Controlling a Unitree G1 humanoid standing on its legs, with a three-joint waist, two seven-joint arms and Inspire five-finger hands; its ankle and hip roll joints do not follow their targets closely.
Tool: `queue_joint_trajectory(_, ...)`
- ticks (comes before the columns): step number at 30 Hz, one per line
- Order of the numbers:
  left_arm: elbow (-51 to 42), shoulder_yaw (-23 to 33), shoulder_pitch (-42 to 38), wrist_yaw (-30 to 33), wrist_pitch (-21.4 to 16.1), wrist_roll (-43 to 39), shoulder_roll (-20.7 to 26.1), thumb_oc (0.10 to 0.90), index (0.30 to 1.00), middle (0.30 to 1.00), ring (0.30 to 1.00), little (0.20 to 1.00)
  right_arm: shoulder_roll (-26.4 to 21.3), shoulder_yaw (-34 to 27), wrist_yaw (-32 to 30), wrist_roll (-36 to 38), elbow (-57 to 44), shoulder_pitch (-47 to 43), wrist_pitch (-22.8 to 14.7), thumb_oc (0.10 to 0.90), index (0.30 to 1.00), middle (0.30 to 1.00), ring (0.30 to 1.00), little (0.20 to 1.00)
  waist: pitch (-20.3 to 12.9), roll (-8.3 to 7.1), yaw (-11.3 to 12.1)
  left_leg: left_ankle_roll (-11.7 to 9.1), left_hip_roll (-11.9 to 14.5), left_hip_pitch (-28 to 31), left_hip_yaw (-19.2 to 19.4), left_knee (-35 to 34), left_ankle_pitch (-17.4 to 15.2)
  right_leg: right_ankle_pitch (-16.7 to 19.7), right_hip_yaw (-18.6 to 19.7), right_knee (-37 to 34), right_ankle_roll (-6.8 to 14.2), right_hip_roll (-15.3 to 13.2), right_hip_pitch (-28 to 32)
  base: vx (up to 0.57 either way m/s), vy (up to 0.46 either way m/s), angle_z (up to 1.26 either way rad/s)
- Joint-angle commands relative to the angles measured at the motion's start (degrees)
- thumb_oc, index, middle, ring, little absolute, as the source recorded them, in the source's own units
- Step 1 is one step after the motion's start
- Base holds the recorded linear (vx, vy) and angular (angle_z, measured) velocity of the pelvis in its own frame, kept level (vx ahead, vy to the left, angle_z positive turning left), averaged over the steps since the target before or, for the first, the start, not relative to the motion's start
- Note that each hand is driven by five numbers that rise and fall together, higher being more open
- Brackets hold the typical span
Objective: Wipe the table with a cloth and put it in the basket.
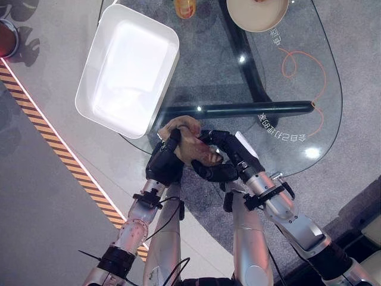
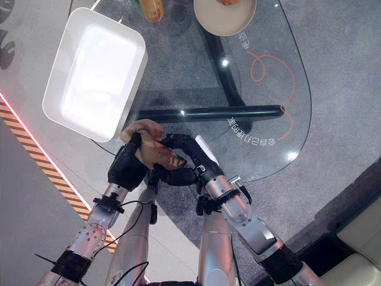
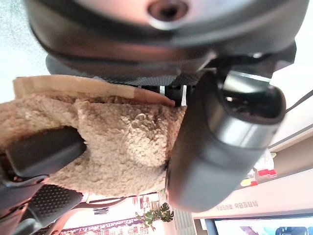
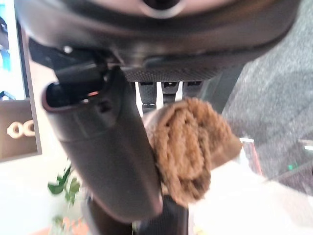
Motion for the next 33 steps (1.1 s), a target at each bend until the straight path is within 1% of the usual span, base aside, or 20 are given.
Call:
queue_joint_trajectory(1,-12.5,0.5,3.13,-4.45,-0.34,2.26,-0.06,0.1,0.3,0.3,0.3,0.2,0.62,-6.1,-6.14,-2.53,-7.7,-1.06,-5.98,0.8,0.9,0.9,0.9,0.9,-1.56,-0.9,-0.06,4.23,-3.31,-0.85,8.72,5.21,-4.99,4.13,0.58,-5.91,0.26,5.94,2.53,0.0,0.0,0.0)
queue_joint_trajectory(7,-11.87,2.27,4.41,-4.98,-0.95,2.14,-0.03,0.1,0.3,0.3,0.3,0.2,0.46,-8.83,-7.5,-3.73,-7.67,0.79,-6.33,0.8,0.9,0.9,0.9,0.9,-1.56,-0.87,-0.41,4.12,-3.02,-0.69,9.16,5.44,-5.17,3.87,0.78,-5.46,0.21,6.16,2.53,0.0,0.0,0.0)
queue_joint_trajectory(13,-10.42,4.05,4.65,-5.96,-3.42,4.0,-0.22,0.1,0.3,0.3,0.3,0.2,0.35,-10.73,-7.24,-3.23,-6.84,2.41,-6.73,0.8,0.9,0.9,0.9,0.9,-1.56,-0.77,-0.91,3.99,-2.53,-0.58,9.67,5.18,-5.13,3.66,1.25,-5.48,0.18,6.41,2.46,0.0,0.001,-0.01)
queue_joint_trajectory(17,-10.41,4.89,4.18,-6.05,-5.57,5.49,0.17,0.1,0.3,0.3,0.3,0.2,0.3,-10.86,-6.59,-2.8,-6.71,2.45,-5.84,0.8,0.9,0.9,0.9,0.9,-1.56,-0.63,-1.07,3.82,-2.44,-0.62,9.77,5.29,-5.02,3.57,1.38,-5.32,0.14,6.51,2.45,0.0,0.003,-0.02)
queue_joint_trajectory(18,-10.57,5.32,3.96,-6.17,-6.5,5.78,0.32,0.1,0.3,0.3,0.3,0.2,0.19,-10.84,-6.34,-2.4,-6.66,2.36,-5.37,0.8,0.9,0.9,0.9,0.9,-1.56,-0.58,-1.1,3.8,-2.39,-0.6,9.8,5.28,-4.99,3.46,1.46,-5.18,0.11,6.58,2.41,0.0,0.0,0.0)
queue_joint_trajectory(20,-10.94,6.22,3.25,-6.23,-9.66,7.69,0.86,0.1,0.3,0.3,0.3,0.2,-0.07,-10.53,-5.81,-2.23,-6.27,2.11,-4.36,0.8,0.9,0.9,0.9,0.9,-1.56,-0.39,-1.23,3.67,-2.32,-0.65,9.85,5.3,-4.98,3.23,1.6,-5.0,-0.01,6.64,2.28,0.01,0.036,-0.04)
queue_joint_trajectory(21,-11.13,6.69,3.02,-5.42,-10.56,8.53,1.14,0.1,0.3,0.3,0.3,0.2,-0.14,-10.55,-5.41,-2.15,-6.11,2.18,-3.96,0.8,0.9,0.9,0.9,0.9,-1.56,-0.31,-1.26,3.61,-2.31,-0.62,9.82,5.35,-4.99,3.14,1.64,-4.94,-0.03,6.63,2.32,0.02,0.044,-0.06)
queue_joint_trajectory(23,-11.38,7.62,2.16,-0.9,-14.51,13.03,1.98,0.1,0.3,0.3,0.3,0.2,-0.1,-10.45,-4.38,-1.53,-5.53,2.3,-2.72,0.8,0.9,0.9,0.9,0.9,-1.56,-0.1,-1.32,3.58,-2.44,-0.49,9.72,5.29,-4.92,3.05,1.7,-4.93,-0.13,6.67,2.46,0.02,0.04,-0.05)
queue_joint_trajectory(25,-11.36,8.4,1.44,1.96,-16.83,15.7,2.78,0.1,0.3,0.3,0.3,0.2,0.0,-10.11,-3.95,-1.36,-5.11,2.48,-1.94,0.8,0.9,0.9,0.9,0.9,-1.56,0.09,-1.31,3.56,-2.59,-0.37,9.53,5.32,-4.86,2.95,1.77,-4.82,-0.23,6.62,2.61,0.02,0.037,-0.03)
queue_joint_trajectory(27,-11.38,10.6,0.64,6.25,-19.93,20.28,4.18,0.1,0.3,0.3,0.3,0.2,0.11,-9.78,-2.7,-0.22,-4.46,2.85,-0.58,0.8,0.9,0.9,0.9,0.9,-1.56,0.41,-1.24,3.44,-2.74,-0.15,9.39,5.43,-4.87,2.58,1.8,-4.54,-0.39,6.48,2.85,0.02,0.061,-0.03)
queue_joint_trajectory(29,-11.5,11.97,0.43,6.74,-20.88,21.37,4.63,0.1,0.3,0.3,0.3,0.2,0.06,-9.77,-1.79,0.01,-4.37,3.24,0.59,0.8,0.9,0.9,0.9,0.9,-1.56,0.64,-1.23,3.34,-2.83,-0.16,9.41,5.59,-4.84,2.37,1.84,-4.21,-0.54,6.36,2.81,0.02,0.067,-0.03)
queue_joint_trajectory(31,-12.05,13.62,0.6,9.0,-22.38,25.23,5.3,0.1,0.3,0.3,0.3,0.2,0.0,-9.61,-0.63,-0.03,-4.08,4.36,1.41,0.8,0.9,0.9,0.9,0.9,-1.56,1.03,-1.2,3.24,-3.02,-0.23,9.46,5.64,-4.78,2.2,2.03,-4.03,-0.79,6.2,2.69,0.02,0.084,-0.03)
queue_joint_trajectory(32,-12.16,13.73,0.62,9.21,-22.47,25.46,5.39,0.1,0.3,0.3,0.3,0.2,-0.01,-9.61,-0.52,-0.04,-4.06,4.44,1.47,0.8,0.9,0.9,0.9,0.9,-1.56,1.06,-1.19,3.24,-3.04,-0.23,9.47,5.63,-4.76,2.2,2.05,-4.02,-0.81,6.19,2.68,0.02,0.1,-0.03)
queue_joint_trajectory(33,-12.44,14.79,0.52,11.22,-23.52,28.3,5.89,0.1,0.3,0.3,0.3,0.2,-0.28,-9.31,0.29,0.33,-3.9,4.74,2.24,0.8,0.9,0.9,0.9,0.9,-1.56,1.36,-1.15,3.19,-3.18,-0.4,9.51,5.56,-4.69,2.13,2.21,-3.93,-0.97,6.1,2.44,0.01,0.095,-0.02)
